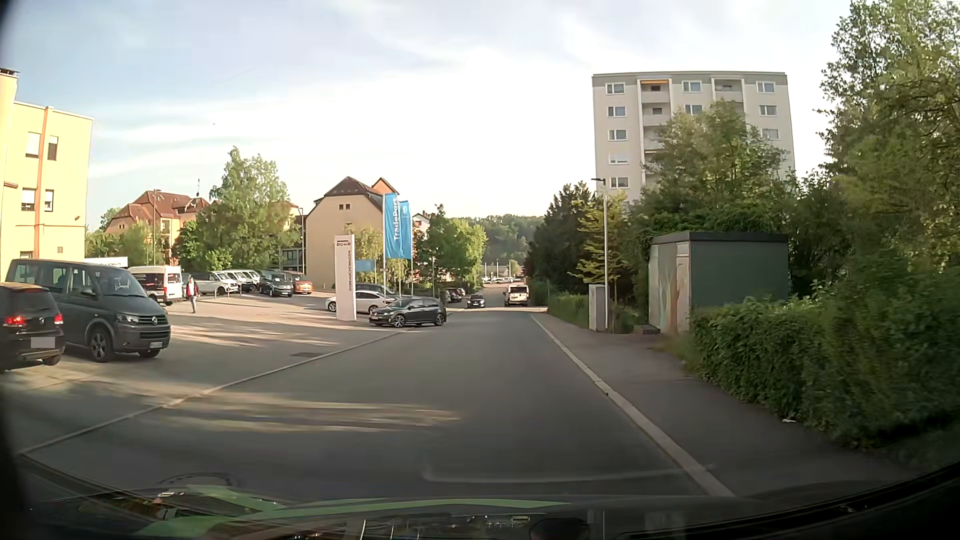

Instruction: Follow the waypoints while adhering to traffic rules and regulations

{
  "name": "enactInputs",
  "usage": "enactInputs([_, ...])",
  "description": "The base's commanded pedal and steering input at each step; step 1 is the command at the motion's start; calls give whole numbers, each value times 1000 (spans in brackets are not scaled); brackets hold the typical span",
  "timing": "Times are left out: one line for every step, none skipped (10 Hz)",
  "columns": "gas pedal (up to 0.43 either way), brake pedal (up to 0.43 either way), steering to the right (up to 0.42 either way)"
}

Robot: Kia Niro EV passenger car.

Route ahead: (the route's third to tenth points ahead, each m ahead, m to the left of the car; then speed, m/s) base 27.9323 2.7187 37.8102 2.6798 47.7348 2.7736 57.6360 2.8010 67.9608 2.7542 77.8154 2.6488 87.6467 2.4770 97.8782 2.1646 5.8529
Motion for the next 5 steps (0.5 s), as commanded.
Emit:
enactInputs([28,0,-6])
enactInputs([28,0,-6])
enactInputs([39,0,-5])
enactInputs([39,0,-5])
enactInputs([47,0,-5])
